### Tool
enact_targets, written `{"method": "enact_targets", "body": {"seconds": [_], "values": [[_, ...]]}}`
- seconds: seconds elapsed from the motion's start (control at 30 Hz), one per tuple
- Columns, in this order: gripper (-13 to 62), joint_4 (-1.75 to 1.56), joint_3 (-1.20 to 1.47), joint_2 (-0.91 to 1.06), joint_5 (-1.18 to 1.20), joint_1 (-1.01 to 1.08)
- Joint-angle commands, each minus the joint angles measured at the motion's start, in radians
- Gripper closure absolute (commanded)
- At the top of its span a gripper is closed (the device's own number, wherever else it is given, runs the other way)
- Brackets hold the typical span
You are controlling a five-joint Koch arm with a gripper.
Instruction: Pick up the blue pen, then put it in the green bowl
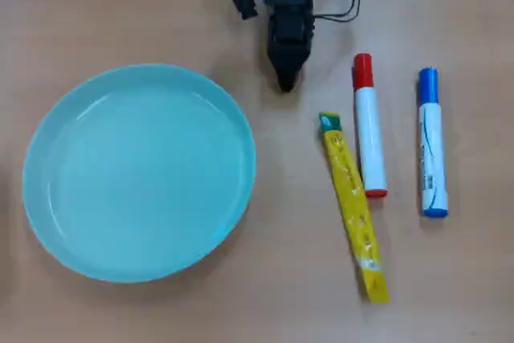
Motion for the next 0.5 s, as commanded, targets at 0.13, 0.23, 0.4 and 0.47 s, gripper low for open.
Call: {"method": "enact_targets", "body": {"seconds": [0.13, 0.23, 0.4, 0.47], "values": [[49.9, 0.232, 0.038, 0.097, 0.005, -0.012], [49.9, 0.232, 0.038, 0.097, 0.005, -0.012], [49.9, 0.23, 0.038, 0.097, -0.003, -0.012], [49.8, 0.23, 0.038, 0.098, -0.003, -0.014]]}}
